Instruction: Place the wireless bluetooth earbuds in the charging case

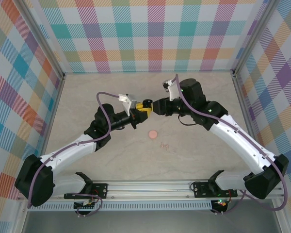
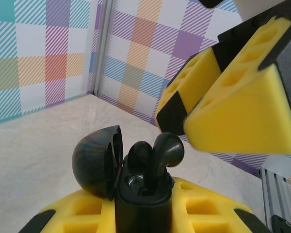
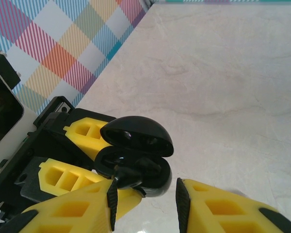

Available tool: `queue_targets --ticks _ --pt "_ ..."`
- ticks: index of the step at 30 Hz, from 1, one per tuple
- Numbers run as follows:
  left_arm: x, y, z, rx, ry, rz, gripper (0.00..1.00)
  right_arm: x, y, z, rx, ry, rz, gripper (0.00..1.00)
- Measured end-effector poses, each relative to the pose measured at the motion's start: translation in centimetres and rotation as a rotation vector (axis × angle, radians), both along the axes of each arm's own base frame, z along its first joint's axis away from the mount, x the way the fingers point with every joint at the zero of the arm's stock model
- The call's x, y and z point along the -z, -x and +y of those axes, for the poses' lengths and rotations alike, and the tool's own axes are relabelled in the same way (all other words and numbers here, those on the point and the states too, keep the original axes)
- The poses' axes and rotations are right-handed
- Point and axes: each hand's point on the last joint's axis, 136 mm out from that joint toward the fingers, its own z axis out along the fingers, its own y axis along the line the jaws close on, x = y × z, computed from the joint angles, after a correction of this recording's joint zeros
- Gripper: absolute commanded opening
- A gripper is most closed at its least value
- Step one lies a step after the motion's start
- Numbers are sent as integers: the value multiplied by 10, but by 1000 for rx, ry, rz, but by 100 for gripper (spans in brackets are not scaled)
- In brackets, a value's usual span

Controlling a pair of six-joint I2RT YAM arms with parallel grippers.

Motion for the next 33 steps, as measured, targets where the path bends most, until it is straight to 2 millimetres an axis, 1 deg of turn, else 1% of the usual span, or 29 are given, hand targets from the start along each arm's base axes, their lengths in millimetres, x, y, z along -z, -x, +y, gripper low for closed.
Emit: queue_targets --ticks 4,7,9,14,19,22,33 --pt "-2 0 0 0 -5 -14 20 -9 1 -7 29 -5 -29 39" --pt "-1 1 0 1 -11 -11 19 -11 0 -10 44 -3 -40 36" --pt "0 2 0 6 -14 -8 19 -10 -2 -12 57 4 -41 32" --pt "0 6 -2 35 -13 -9 19 -3 -3 -13 65 27 -23 27" --pt "-1 10 -4 61 -11 -10 19 12 -4 -10 52 56 17 27" --pt "-1 11 -5 69 -11 -10 19 16 -3 -6 33 59 31 27" --pt "-4 11 -5 68 -9 -12 19 11 2 -1 -7 36 35 27"
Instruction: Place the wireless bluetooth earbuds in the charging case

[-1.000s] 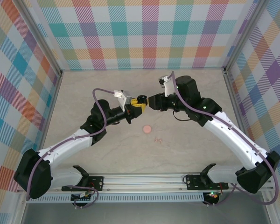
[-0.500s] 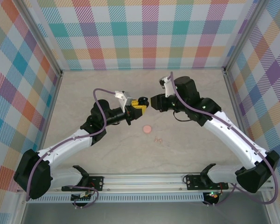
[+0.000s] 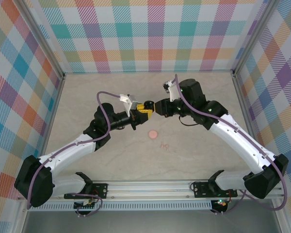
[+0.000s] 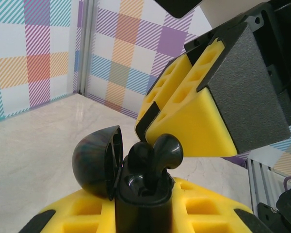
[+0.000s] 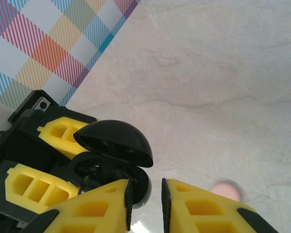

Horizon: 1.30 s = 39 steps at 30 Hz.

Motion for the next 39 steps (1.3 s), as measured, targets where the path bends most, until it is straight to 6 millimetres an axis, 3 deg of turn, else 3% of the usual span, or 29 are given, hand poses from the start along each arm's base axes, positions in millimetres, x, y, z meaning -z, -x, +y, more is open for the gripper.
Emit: queue_targets --ticks 12,33,39 --pt "-2 -1 0 -3 1 -3 19 -2 8 6 -53 -22 14 28" --pt "5 -6 -4 -20 -66 3 19 2 6 5 -48 17 32 29" --pt "12 -5 -10 -11 -95 11 19 -1 17 16 -106 -3 42 29"
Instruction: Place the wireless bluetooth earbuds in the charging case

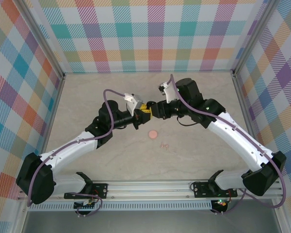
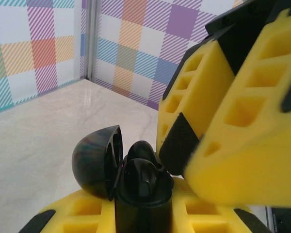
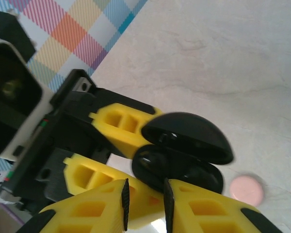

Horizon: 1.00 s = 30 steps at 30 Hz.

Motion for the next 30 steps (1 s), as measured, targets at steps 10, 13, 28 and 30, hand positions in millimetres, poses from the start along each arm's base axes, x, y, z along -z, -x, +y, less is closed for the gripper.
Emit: queue_targets --ticks 10,13,28,30 --pt "3 1 -2 -1 -15 5 19 -1 -1 3 -5 -3 0 31" --pt "3 1 -2 -4 -15 4 19 -4 -4 0 20 3 -22 31" --pt "-9 9 -7 50 26 -18 18 -14 -35 -71 288 48 -111 27" --pt "-13 14 -9 80 40 -23 18 -5 -40 -79 302 52 -83 26"
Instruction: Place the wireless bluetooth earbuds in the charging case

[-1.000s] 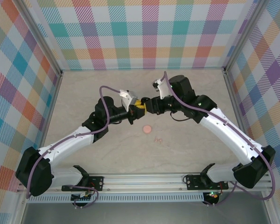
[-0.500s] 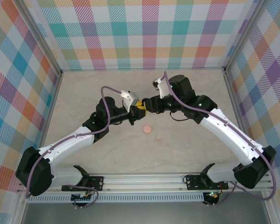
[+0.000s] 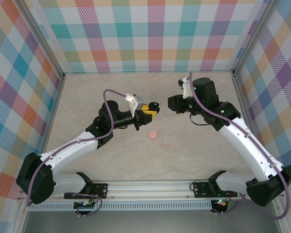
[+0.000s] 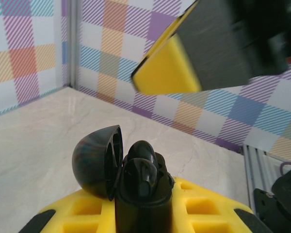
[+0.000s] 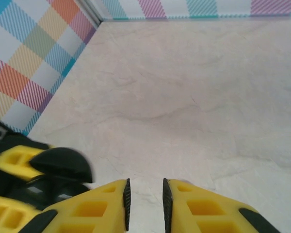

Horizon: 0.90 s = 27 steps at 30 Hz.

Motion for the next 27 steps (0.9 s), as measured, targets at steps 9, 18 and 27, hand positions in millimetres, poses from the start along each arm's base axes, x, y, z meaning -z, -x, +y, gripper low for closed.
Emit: queue_targets --ticks 9,18,27 --pt "-31 19 -8 128 77 -36 18 35 7 -1 -57 -34 111 25" --pt "-49 33 -16 231 127 -46 18 25 19 20 -190 -131 111 25" --pt "-46 41 -22 295 121 -30 18 9 28 33 -280 -211 96 25"
